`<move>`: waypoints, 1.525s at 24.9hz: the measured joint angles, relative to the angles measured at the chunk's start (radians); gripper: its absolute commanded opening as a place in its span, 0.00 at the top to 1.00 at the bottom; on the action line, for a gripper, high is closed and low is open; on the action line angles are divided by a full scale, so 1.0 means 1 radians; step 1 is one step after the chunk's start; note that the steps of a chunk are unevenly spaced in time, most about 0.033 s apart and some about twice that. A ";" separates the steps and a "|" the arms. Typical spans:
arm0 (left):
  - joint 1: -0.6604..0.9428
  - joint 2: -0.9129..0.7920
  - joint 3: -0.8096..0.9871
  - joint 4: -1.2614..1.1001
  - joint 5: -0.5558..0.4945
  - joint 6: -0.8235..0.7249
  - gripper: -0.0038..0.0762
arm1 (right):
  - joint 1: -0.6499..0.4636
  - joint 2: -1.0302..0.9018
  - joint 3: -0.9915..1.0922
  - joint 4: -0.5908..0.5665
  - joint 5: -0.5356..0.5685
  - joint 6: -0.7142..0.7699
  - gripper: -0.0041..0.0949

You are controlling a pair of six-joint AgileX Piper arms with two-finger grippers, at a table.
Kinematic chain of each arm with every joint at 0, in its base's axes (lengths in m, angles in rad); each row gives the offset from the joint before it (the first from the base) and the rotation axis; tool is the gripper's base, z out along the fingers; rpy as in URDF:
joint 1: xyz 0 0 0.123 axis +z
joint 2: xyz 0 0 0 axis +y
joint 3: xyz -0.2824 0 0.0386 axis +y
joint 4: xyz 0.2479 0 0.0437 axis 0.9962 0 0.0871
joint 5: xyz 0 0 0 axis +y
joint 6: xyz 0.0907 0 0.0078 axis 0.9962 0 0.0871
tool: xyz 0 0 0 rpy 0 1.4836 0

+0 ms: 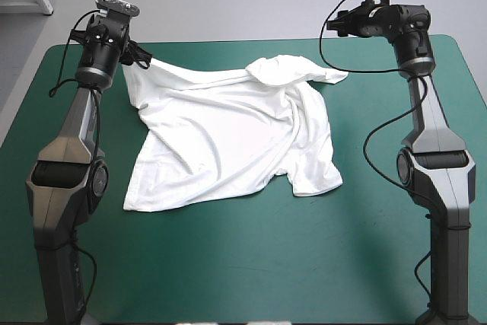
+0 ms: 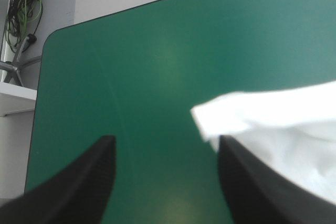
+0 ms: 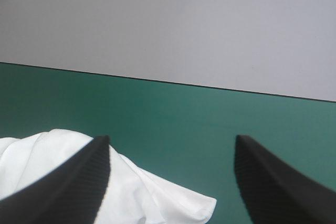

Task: Fold the cloth

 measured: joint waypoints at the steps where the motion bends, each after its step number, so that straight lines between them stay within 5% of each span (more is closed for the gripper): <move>1: 0.003 0.007 0.000 0.006 -0.001 0.000 0.15 | 0.000 0.000 0.000 0.000 0.008 -0.001 0.18; 9: -0.086 -0.064 0.001 0.032 0.169 0.092 0.23 | 0.000 -0.132 -0.023 0.043 0.307 0.003 0.28; 17: -0.263 -0.352 0.032 -0.209 0.182 0.124 0.28 | 0.000 -0.366 0.126 0.128 0.320 0.024 0.28; 23: -0.278 -0.624 0.421 -0.305 0.182 0.128 0.28 | 0.000 -0.686 0.676 0.088 0.317 -0.051 0.28; 29: -0.278 -0.844 0.815 -0.180 0.173 0.055 0.28 | 0.000 -0.831 0.988 0.084 0.316 -0.066 0.28; 38: -0.248 -1.107 1.309 -0.121 -0.078 -0.183 0.28 | 0.000 -0.962 1.279 0.149 0.302 -0.106 0.28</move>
